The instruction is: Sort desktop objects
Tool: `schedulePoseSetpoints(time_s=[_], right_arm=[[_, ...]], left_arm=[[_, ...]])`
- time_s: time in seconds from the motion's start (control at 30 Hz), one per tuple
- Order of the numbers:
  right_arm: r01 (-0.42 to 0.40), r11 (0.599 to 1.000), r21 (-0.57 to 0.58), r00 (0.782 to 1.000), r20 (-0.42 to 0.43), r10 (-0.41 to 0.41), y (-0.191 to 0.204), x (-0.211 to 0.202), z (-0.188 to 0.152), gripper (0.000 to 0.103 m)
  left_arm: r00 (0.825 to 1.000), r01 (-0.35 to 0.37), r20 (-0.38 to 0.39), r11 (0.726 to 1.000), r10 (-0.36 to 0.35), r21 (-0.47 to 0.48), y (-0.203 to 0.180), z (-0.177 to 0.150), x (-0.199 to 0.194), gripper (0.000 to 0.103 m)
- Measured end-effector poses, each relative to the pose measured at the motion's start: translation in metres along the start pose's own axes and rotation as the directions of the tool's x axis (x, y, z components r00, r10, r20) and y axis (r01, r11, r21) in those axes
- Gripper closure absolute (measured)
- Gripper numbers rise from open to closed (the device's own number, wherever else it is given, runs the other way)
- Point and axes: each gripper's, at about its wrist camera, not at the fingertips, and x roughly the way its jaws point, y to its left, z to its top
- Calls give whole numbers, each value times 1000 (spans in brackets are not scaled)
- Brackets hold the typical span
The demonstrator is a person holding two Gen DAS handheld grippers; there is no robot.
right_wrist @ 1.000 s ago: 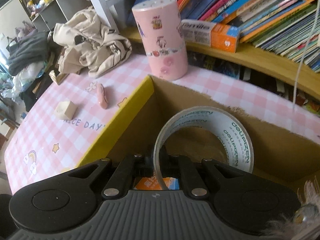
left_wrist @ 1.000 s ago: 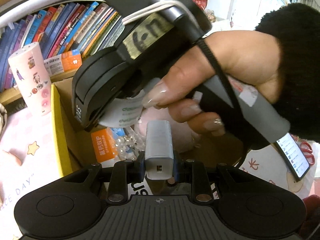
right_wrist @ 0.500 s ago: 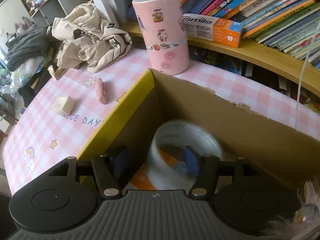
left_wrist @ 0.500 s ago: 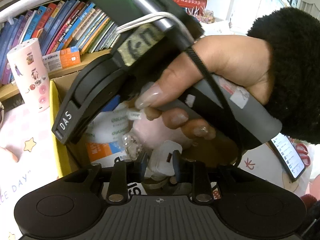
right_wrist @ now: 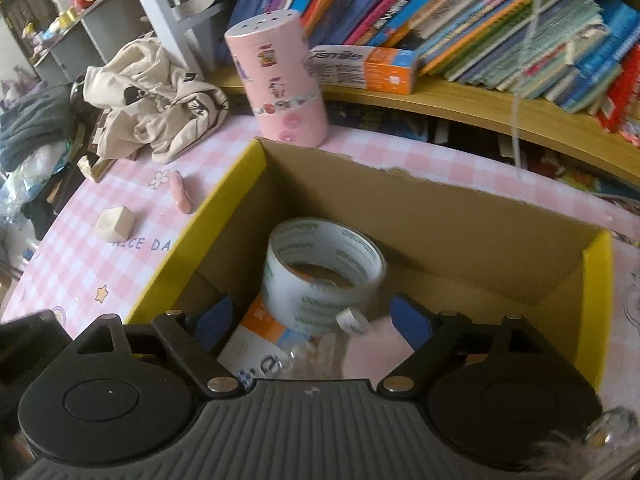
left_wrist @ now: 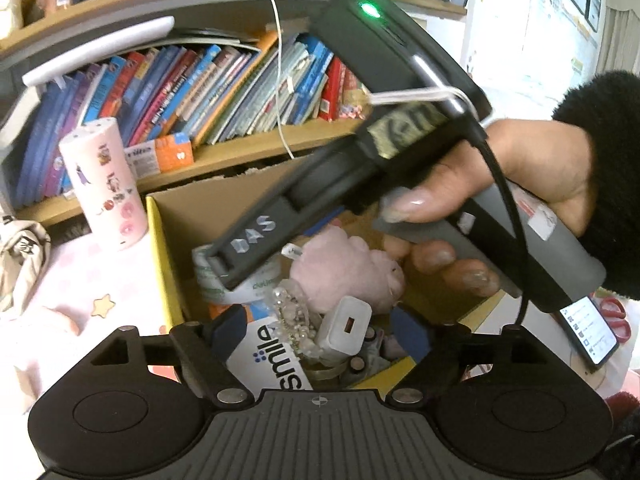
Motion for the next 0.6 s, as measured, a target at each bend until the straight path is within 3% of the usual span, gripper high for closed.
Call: schedulePoseSetpoints(time_s=[0.37,0.6], right_arm=[[83,995,59,991,100,-88,5,-38,-33,10],[171,982,76,960,211,-183,19,-59,-59,10]], left_arm=[[993,-91,63,994,95,-64,7,-10,-32,16],[974,-171,122,974,189,-146,16,-19,-54,12]])
